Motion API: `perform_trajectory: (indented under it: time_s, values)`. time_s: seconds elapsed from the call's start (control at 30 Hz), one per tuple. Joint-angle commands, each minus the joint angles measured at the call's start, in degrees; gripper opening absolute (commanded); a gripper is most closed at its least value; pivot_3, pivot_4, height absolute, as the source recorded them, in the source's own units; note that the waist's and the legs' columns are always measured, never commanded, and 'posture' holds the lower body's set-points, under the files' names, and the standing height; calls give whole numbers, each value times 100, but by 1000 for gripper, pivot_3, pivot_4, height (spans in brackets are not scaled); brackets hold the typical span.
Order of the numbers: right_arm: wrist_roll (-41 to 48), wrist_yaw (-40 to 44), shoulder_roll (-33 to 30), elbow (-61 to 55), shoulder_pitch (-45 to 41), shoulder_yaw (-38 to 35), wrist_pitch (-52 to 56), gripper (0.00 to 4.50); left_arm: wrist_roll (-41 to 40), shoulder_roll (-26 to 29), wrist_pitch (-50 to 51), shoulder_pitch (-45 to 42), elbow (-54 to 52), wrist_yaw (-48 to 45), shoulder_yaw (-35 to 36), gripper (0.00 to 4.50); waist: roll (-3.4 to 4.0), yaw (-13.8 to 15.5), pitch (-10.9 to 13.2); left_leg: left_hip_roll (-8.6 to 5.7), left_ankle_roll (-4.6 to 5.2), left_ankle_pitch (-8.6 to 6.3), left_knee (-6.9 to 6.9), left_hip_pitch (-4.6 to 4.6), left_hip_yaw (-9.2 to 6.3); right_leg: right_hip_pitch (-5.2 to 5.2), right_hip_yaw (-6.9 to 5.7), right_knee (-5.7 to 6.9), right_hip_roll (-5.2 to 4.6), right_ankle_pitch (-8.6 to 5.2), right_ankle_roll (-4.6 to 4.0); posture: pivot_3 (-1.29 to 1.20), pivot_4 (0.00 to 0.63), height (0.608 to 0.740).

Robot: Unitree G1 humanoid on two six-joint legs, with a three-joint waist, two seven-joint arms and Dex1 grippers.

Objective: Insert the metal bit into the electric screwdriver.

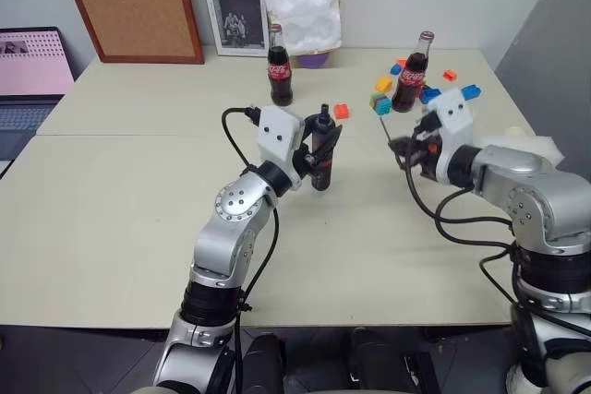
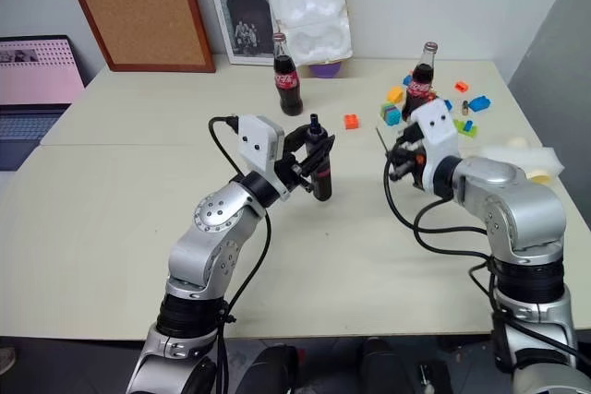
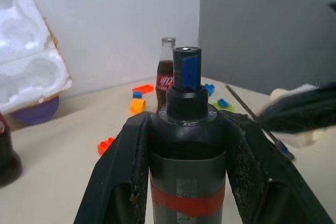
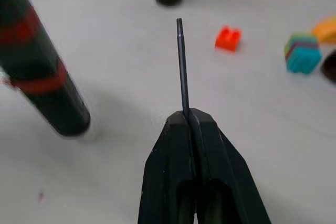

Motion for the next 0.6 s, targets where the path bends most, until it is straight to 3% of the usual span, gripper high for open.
perform_trajectory:
  time_s: [0.03,0.3,0.6]
  values:
    - [181,-253,370,-240,-284,-423,-576,0,197,-208,-465,-26,-103,248,-104,1655,1,-2,0,0,0,0,1,0,0,0,0,1,0,0,0,0,150,740]
    - [659,-384,1077,48,-651,-759,-1351,0,692,-377,-1038,327,352,490,-419,1654,2,-9,0,1,0,0,0,4,0,0,1,7,1,1,-2,0,150,740]
    - [606,-352,1765,159,-575,-290,-2793,0,940,-465,-1183,465,442,711,-468,1653,4,-10,1,0,0,0,2,4,-2,1,-1,10,1,1,-2,0,150,740]
